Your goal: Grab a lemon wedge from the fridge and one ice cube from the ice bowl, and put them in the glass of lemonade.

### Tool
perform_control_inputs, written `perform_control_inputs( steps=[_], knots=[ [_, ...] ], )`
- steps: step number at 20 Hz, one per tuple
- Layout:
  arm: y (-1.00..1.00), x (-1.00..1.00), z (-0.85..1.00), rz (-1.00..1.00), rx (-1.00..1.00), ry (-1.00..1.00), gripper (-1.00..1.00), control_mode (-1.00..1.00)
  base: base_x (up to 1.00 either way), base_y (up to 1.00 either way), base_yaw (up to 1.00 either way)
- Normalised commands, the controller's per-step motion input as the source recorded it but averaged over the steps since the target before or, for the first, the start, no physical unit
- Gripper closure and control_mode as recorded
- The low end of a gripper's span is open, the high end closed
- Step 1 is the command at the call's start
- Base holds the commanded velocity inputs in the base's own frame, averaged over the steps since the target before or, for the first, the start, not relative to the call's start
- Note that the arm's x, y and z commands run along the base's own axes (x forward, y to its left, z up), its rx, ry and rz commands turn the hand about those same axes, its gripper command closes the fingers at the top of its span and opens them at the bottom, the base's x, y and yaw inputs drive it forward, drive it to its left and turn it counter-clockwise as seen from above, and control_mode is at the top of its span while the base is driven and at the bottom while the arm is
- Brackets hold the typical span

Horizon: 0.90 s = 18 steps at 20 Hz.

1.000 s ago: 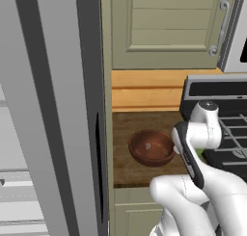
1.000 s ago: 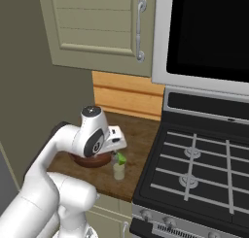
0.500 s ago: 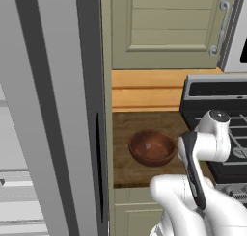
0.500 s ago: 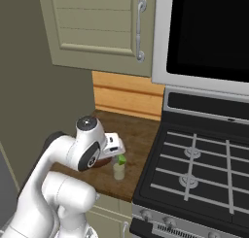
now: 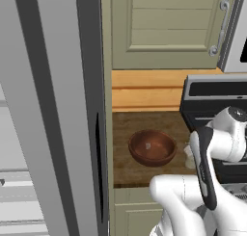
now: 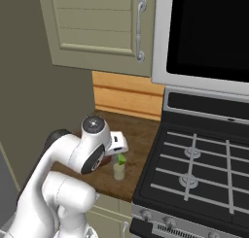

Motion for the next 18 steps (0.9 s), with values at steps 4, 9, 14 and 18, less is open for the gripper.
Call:
perform_control_inputs(
  steps=[4,9,14,18],
  knots=[
    [-0.14,-0.01,0.28,0.0,0.14,-0.09,-1.0,-1.0,0.0,0.0,0.0],
    [-0.04,-0.22,0.29,0.0,0.15,-0.15,-1.0,-1.0,0.0,0.0,0.0],
    [0.0,-0.44,0.36,0.0,0.16,-0.18,-1.0,-1.0,0.0,0.0,0.0],
    [0.08,-0.66,0.37,0.07,0.11,-0.19,-1.0,-1.0,0.0,0.0,0.0]
  ],
)
